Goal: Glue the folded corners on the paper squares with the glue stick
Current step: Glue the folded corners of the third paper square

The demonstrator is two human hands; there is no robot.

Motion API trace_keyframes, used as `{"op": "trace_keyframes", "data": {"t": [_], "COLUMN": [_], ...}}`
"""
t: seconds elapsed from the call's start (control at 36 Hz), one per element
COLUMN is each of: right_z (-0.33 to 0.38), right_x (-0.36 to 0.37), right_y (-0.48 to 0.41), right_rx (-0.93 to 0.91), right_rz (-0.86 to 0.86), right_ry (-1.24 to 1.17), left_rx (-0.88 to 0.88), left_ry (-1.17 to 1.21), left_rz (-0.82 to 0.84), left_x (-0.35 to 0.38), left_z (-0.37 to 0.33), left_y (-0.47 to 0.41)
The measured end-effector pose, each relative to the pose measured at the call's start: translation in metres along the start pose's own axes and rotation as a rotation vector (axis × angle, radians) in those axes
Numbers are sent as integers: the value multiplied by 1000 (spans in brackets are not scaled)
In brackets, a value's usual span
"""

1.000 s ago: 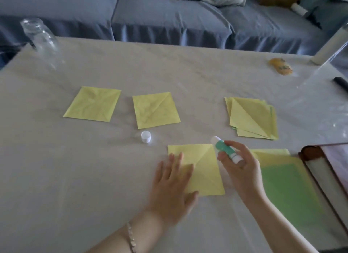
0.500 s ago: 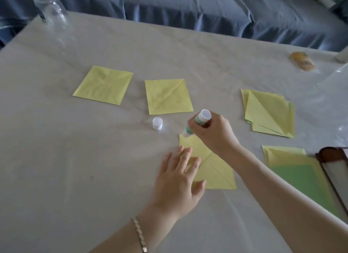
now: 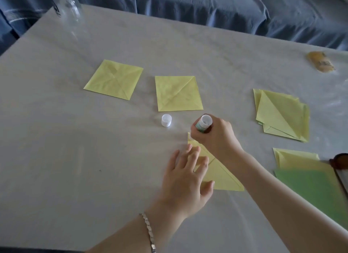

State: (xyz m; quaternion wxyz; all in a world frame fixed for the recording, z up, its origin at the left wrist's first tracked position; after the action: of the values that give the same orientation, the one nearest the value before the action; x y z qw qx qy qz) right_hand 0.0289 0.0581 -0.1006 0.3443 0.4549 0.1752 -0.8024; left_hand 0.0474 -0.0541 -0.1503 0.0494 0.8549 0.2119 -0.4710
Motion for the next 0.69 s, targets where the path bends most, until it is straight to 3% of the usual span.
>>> {"op": "trace_keyframes", "data": {"t": [0.69], "right_z": [-77], "right_x": [-50], "right_y": [16], "right_rx": [141], "right_rz": [-120], "right_ry": [30], "left_rx": [39], "left_ry": [-33], "left_rz": [-62], "left_x": [-4], "left_z": [-6], "left_y": [0]}}
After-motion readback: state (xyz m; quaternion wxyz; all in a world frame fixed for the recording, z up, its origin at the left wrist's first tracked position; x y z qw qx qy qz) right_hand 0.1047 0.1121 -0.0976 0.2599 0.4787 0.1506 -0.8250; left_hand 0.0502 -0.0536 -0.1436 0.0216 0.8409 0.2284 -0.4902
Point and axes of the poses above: each hand's wrist, its own y-axis away from the middle knuckle, its own x-axis out of the palm, z = x × y, the point moved 10 cm from there along -y, towards the middle knuckle, and after that the axes turned 12 degrees about y, right-handed, at the moved point
